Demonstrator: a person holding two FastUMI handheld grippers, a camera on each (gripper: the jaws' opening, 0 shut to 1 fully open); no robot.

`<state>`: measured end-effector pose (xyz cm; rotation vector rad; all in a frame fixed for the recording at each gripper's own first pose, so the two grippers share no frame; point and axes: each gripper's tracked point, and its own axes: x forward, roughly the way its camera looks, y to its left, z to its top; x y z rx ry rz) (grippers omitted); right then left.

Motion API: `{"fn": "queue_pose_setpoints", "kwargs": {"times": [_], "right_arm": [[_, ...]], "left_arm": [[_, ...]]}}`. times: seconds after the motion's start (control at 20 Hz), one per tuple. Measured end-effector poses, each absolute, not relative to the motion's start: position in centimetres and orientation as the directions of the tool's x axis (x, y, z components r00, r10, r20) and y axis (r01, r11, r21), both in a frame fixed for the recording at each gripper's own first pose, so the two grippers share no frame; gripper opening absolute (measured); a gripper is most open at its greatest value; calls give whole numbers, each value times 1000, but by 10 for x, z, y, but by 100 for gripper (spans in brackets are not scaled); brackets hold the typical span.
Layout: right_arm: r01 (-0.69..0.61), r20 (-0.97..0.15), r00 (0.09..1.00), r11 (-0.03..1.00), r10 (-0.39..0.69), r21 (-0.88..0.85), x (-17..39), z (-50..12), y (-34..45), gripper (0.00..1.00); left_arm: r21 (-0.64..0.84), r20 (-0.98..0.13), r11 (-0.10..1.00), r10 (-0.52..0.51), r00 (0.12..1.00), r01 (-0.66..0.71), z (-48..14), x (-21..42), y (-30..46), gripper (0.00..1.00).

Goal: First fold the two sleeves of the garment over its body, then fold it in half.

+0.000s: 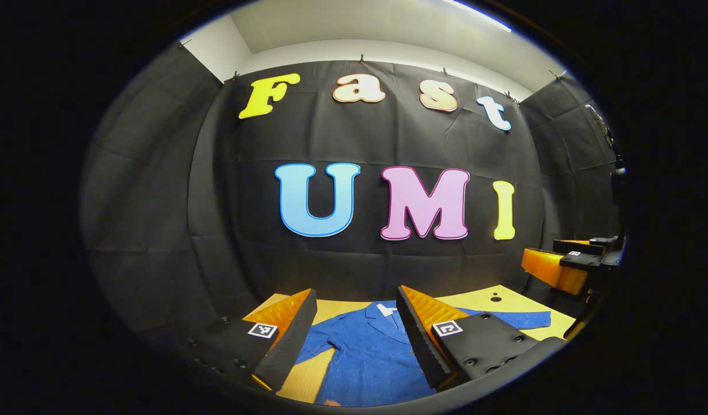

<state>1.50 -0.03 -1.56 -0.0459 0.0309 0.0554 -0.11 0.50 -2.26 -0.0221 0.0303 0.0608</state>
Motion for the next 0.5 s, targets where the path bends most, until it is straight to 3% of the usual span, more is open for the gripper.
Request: {"fn": "queue_pose_setpoints", "kwargs": {"times": [0.5], "right_arm": [[-58, -26, 998, 997, 57, -41, 27, -13, 2, 99]], "left_arm": [[21, -3, 997, 74, 997, -74, -11, 5, 8, 80]]}}
